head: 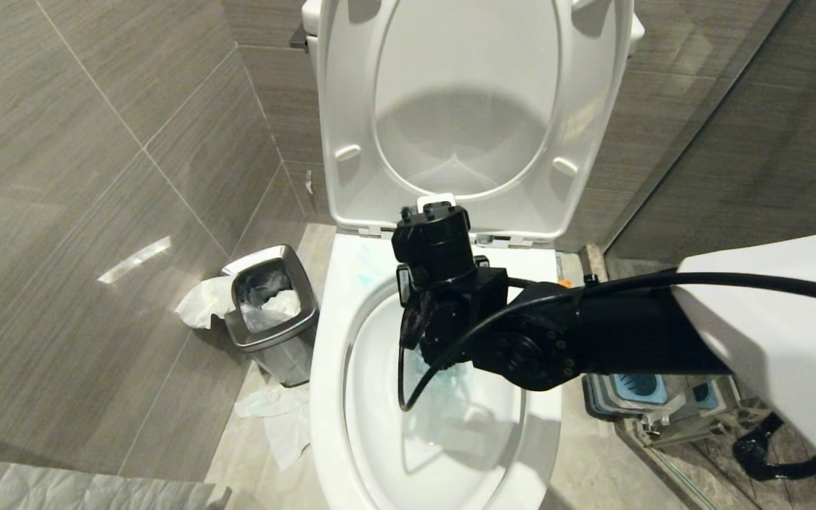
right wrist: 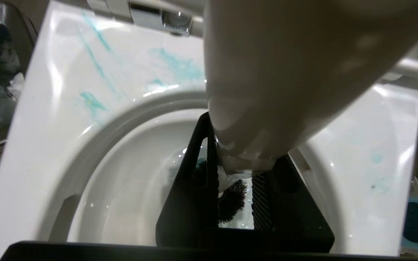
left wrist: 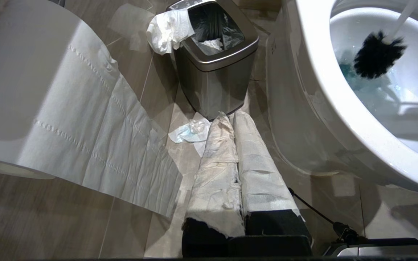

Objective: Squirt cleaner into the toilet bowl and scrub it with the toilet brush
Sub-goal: Scrub the toilet bowl

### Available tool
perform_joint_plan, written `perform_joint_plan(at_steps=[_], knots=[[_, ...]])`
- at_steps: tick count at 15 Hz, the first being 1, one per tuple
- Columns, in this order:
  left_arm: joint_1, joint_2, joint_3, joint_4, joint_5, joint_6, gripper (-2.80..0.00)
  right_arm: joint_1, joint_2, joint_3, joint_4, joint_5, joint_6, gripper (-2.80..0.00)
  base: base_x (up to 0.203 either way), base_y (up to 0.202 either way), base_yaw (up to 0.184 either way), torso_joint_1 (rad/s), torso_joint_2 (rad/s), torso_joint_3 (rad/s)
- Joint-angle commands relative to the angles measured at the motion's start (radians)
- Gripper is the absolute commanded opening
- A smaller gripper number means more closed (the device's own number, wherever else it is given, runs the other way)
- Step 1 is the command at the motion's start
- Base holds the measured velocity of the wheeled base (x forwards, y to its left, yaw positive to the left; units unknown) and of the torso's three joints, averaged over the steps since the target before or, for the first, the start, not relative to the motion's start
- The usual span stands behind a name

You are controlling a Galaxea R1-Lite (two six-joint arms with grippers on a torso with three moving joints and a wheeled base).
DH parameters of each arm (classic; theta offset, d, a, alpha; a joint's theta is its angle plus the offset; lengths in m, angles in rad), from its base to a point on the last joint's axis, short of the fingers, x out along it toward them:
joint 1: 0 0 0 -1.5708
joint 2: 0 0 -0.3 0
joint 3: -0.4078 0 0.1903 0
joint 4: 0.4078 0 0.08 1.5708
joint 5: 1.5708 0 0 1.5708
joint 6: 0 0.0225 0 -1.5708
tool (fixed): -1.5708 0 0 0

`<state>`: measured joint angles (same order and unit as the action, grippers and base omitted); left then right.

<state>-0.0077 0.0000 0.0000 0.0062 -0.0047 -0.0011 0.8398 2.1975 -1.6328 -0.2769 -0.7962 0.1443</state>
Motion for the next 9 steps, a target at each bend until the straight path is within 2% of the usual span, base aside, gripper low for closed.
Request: perform_joint_plan(at_steps=[1,4,9], knots=[[0.0,0.002,0.0,0.0,0.0,0.0,-2.8,0.001,-0.099,-0.003,0.026,-0.005,0.0,-2.8,0.0,0.0,0.0,0.0,0.0,0.0],[0.0,0.002,0.0,0.0,0.0,0.0,-2.8,0.002,-0.131,0.001,0.039,-0.006,-0.002,-2.8,0.0,0.0,0.0,0.0,0.0,0.0],[0.0,0.002,0.0,0.0,0.0,0.0,-2.8,-0.005,-0.04,-0.017,0.027,-0.013,-0.023,-2.8,0.0,0.0,0.0,0.0,0.0,0.0]])
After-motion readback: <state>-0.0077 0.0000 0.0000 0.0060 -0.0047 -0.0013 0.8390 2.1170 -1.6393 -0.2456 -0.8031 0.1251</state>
